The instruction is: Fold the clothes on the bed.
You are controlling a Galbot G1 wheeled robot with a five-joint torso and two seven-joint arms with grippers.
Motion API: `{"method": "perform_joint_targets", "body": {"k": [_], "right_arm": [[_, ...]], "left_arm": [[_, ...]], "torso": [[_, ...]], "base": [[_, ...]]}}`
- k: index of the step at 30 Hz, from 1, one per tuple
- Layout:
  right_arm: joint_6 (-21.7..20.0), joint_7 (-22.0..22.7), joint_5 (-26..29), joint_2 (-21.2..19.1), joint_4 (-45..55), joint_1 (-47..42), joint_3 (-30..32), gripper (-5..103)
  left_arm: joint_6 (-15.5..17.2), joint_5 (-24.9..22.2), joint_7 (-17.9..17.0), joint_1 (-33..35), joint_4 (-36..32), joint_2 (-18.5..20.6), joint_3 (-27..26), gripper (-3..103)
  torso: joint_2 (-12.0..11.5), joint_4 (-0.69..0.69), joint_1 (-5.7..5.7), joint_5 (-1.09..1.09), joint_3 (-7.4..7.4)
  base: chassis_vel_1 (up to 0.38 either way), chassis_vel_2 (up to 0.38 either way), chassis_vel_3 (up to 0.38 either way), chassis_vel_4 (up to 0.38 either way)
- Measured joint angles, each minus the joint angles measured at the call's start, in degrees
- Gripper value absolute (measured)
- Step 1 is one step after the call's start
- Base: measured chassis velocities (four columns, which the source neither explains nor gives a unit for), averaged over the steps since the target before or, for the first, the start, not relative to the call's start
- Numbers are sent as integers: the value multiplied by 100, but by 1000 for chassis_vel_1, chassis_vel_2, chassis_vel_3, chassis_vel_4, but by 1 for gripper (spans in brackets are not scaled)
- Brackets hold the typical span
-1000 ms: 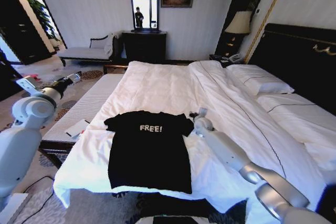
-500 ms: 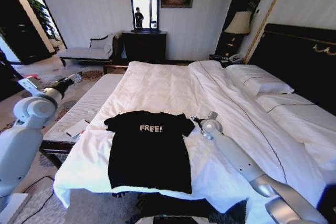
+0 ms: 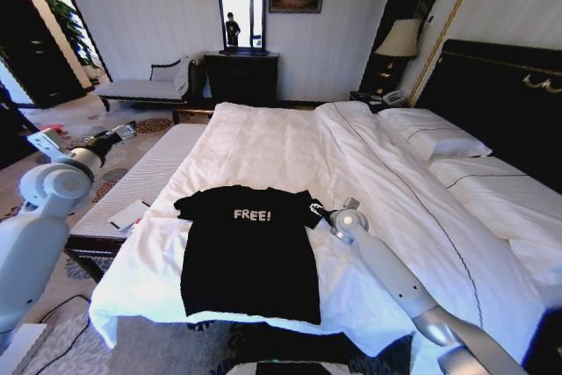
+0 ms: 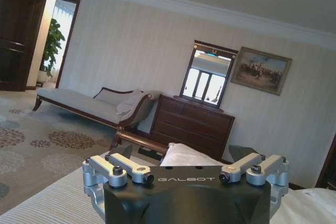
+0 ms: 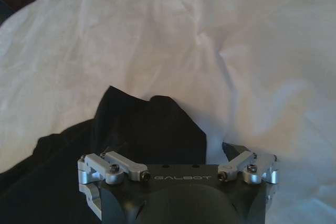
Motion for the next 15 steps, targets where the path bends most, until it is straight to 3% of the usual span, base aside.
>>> {"method": "perform_joint_targets", "body": {"k": [3,6,12,14,15], "right_arm": [[48,-64,13,2,14,2,14,88],[67,-74,17,-8,31,2,14,82],[149,-93,12,-28,95,3,7,55],[156,-93,13,-30,111,5,2,55],[162,-93,13,-36,128,7,-12,49]], "left_arm": [[0,0,-5,-21,-3,14,10,100],[0,0,-5,-31,-1,16,18,100],[0,22,-6,-18,20,14,22,100],[-1,24,-7,-16,24,14,21,100],[-3,25,-6,-13,33,14,17,100]], "torso": [[0,0,1,0,0],[0,0,1,0,0],[0,0,1,0,0],[0,0,1,0,0],[0,0,1,0,0]], "base": [[0,0,0,0],[0,0,0,0],[0,0,0,0],[0,0,0,0],[0,0,0,0]]}}
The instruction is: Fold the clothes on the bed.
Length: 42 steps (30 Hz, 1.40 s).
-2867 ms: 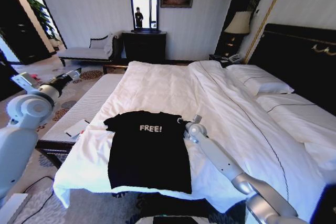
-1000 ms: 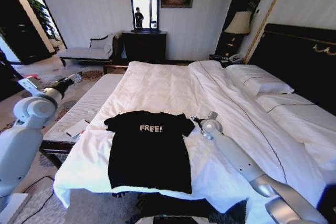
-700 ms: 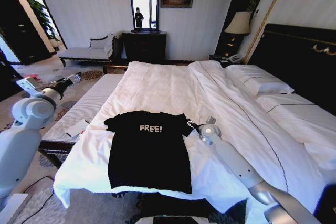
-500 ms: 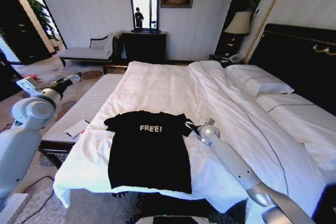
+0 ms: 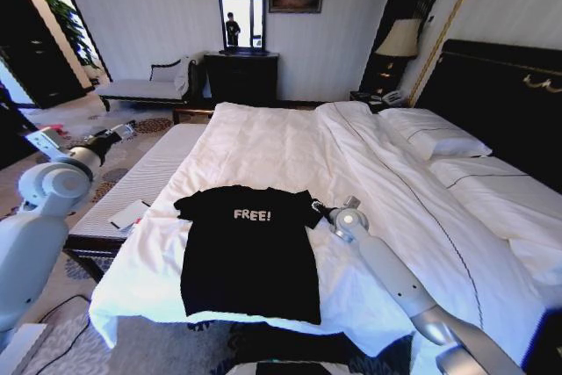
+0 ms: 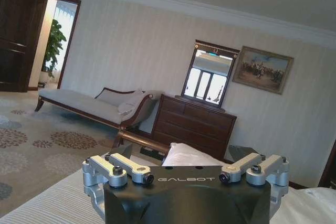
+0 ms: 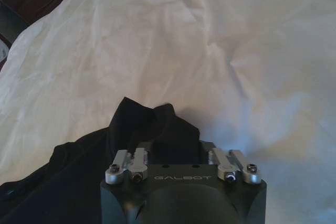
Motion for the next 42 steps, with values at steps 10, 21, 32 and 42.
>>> {"method": "perform_joint_targets", "body": {"k": [10,21,32,42], "right_arm": [[127,-69,-268,-220,186,84,-107,12],[-90,138,-691,-509,96,266,-462,0],[-275,701,-899,-559,168,136,-465,26],[-418,1382,-724,-896,1162,-292,167,64]], "left_arm": [[-9,-1,0,-23,37,43,-15,100],[-14,14,0,-28,35,-11,6,100],[-20,46,-1,103,-9,-29,-54,100],[71,151,-21,794,-94,-165,-166,100]], "torso": [[-1,-1,0,1,0],[-1,0,0,1,0],[-1,0,0,1,0],[-1,0,0,1,0]], "base": [[0,0,0,0],[0,0,0,0],[0,0,0,0],[0,0,0,0]]}}
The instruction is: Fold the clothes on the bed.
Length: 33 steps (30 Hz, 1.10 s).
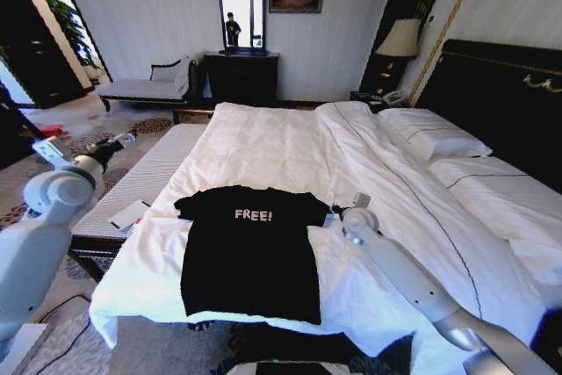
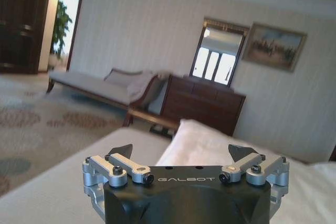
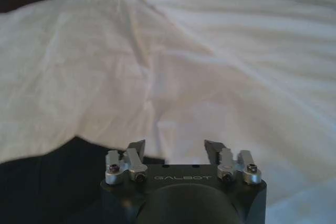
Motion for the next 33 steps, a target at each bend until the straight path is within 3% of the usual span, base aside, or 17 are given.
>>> {"method": "perform_joint_targets", "body": {"k": [2,4,9,14,18,24,26,30,33], "right_arm": [[-5,16,21,-98,194,-157,215,75],[-5,20,35,-132,256,-233,301,75],[-14,30,50,-159,383,-464,500,95],[-26,36,36,-50,422,-560,523,100],[-24,11,11,28,412,-593,510,100],[146,-358,-85,82,591,-984,844,100],[253,-538,-56,166,615,-1154,995,100],[341,-721,102,367,518,-1166,1076,100],[378,-790,379,507,425,-1085,1100,100]], "left_arm": [[66,12,-2,202,59,-83,59,100],[141,-22,-7,258,106,-125,114,100],[523,-252,-53,244,410,-328,492,100],[811,-195,-42,49,885,-551,829,100],[825,-20,-35,82,1006,-709,822,100],[333,-73,-6,520,342,-736,168,100],[153,-164,-3,899,-119,-745,-305,100],[-30,-447,54,1524,-925,-861,-1025,100],[-150,-599,180,1844,-1386,-877,-1341,100]], "torso": [[0,0,-1,-1,0],[0,0,-1,0,0],[0,0,0,0,0],[0,-3,0,-1,1],[0,3,0,-1,1],[1,1,0,1,0],[1,-6,0,1,0],[1,5,-1,1,0],[1,5,-1,-1,0]], "base": [[0,0,0,0],[0,0,0,0],[0,0,0,0],[0,0,0,0],[0,0,0,0],[0,0,0,0],[0,0,0,0],[0,0,0,0],[0,0,0,0]]}}
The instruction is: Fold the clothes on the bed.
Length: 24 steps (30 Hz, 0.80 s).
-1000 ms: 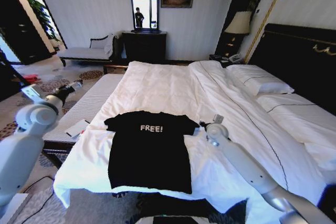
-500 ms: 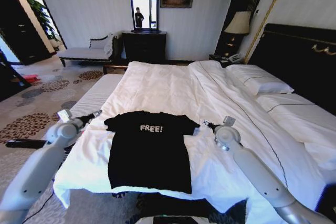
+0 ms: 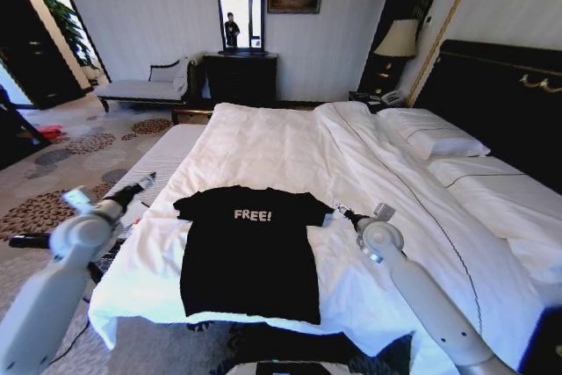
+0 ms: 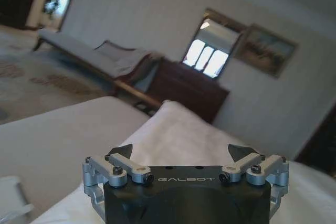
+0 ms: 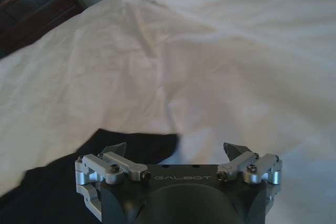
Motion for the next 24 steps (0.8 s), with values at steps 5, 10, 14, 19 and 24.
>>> {"method": "perform_joint_targets", "body": {"k": [5,10,14,19,24], "right_arm": [[8,-136,367,272,-282,173,6,100],[31,-366,314,485,-693,302,-24,100],[78,-567,356,646,-1012,420,12,100],[87,-639,403,769,-1126,487,19,97],[99,-745,274,911,-1378,626,-37,78]], "left_arm": [[-66,-367,-14,162,-657,59,-430,100],[5,-719,-296,165,-1199,139,-851,100],[72,-803,-391,407,-1372,170,-1186,100],[98,-734,-418,613,-1379,120,-1302,100],[113,-652,-450,677,-1372,65,-1321,100]], "torso": [[0,-5,0,0,0],[0,-7,0,1,0],[0,-5,0,0,0],[-1,-4,0,-1,1],[-1,-4,0,0,0]], "base": [[0,0,0,0],[0,0,0,0],[0,0,0,0],[0,0,0,0],[0,0,0,0]]}}
